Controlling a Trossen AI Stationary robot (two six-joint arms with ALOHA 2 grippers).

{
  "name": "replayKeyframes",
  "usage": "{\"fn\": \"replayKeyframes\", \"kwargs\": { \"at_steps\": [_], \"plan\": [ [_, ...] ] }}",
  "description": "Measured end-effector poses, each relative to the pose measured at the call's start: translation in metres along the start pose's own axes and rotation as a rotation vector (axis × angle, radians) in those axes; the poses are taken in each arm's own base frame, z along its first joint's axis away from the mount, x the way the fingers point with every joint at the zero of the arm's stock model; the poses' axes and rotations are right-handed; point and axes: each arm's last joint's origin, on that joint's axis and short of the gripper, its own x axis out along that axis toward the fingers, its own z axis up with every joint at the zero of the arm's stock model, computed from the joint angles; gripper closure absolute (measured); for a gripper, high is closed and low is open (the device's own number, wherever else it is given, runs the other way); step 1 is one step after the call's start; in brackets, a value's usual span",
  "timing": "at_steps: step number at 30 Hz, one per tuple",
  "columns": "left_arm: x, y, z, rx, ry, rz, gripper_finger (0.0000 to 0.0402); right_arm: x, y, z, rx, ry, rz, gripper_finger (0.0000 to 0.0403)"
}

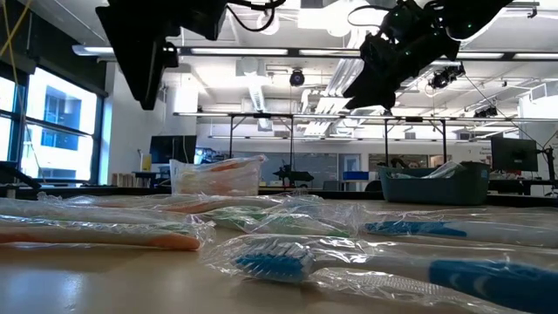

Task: Pick & Place Toothbrushes
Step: Put the top orange toothbrush into the transparent bin

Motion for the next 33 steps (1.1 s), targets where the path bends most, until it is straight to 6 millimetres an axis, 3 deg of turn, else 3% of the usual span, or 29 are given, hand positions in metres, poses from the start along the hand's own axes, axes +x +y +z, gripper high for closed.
{"fn": "replayKeyframes", "kwargs": {
  "at_steps": [7,19,33],
  "plan": [
    [0.006,-0.005,0.001,-0.031,0.010,0.006,0.0242,0.000,0.000,0.000,-0.004,0.001,0.000,0.0177],
    [0.051,-0.020,0.010,-0.051,0.108,0.033,0.0242,0.000,0.000,0.000,-0.007,0.000,0.000,0.0177],
    [0.082,-0.030,0.020,-0.064,0.113,0.004,0.0242,0.000,0.000,0.000,-0.007,0.000,0.000,0.0177]
  ]
}}
